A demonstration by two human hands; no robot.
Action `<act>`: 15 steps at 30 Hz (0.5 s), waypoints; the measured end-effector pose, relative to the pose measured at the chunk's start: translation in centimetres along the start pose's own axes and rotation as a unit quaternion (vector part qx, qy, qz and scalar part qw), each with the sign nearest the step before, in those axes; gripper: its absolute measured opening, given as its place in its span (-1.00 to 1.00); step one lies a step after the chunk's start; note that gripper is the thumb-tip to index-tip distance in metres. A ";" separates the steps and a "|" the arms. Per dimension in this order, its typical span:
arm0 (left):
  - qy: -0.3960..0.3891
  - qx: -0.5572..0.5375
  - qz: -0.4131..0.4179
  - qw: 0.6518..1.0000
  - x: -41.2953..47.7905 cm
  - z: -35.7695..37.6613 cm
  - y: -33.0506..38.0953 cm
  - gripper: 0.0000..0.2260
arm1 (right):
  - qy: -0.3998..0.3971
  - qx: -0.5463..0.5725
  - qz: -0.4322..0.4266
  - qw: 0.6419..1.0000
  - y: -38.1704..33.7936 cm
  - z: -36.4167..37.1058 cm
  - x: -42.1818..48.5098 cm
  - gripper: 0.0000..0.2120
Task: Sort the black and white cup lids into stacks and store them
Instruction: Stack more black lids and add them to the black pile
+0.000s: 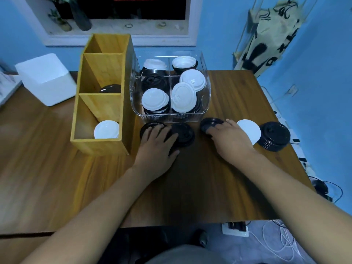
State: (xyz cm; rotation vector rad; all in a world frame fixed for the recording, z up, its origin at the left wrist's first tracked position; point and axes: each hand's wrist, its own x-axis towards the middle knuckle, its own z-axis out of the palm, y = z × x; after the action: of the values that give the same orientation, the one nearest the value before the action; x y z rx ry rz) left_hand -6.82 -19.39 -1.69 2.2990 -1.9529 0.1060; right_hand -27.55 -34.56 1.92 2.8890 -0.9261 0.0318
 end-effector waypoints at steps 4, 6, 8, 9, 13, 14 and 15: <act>0.007 -0.021 0.043 0.999 -1.5 -0.3 0.1 -0.52 | 0.060 0.199 -0.054 0.977 -1.0 -2.5 -4.5 -0.64; 0.014 -0.033 0.062 0.997 -2.8 -0.4 0.2 -0.54 | 0.035 0.283 -0.052 0.957 -1.2 -3.8 -6.3 -0.62; 0.019 -0.053 0.085 0.995 -4.0 -0.4 0.3 -0.55 | -0.019 0.346 -0.032 0.938 -1.0 -4.0 -7.2 -0.62; 0.018 -0.064 0.096 0.993 -4.6 -0.3 0.4 -0.55 | -0.054 0.372 -0.020 0.927 -0.8 -3.8 -7.3 -0.62; 0.002 -0.114 0.144 0.983 -6.0 -0.3 0.7 -0.61 | -0.131 0.337 -0.007 0.932 -0.3 -1.1 -6.7 -0.68; -0.010 -0.128 0.157 0.979 -6.0 -0.5 0.7 -0.64 | -0.119 0.304 -0.018 0.945 -0.5 -0.3 -6.5 -0.74; -0.025 -0.138 0.170 0.975 -5.9 -0.8 0.6 -0.67 | -0.098 0.279 -0.026 0.955 -0.8 0.4 -6.3 -0.77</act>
State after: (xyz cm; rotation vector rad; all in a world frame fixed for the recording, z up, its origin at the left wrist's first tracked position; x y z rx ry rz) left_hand -8.39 -13.61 -1.68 1.7989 -2.2086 -0.1843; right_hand -32.27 -30.29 1.16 3.4912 -1.0049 0.0023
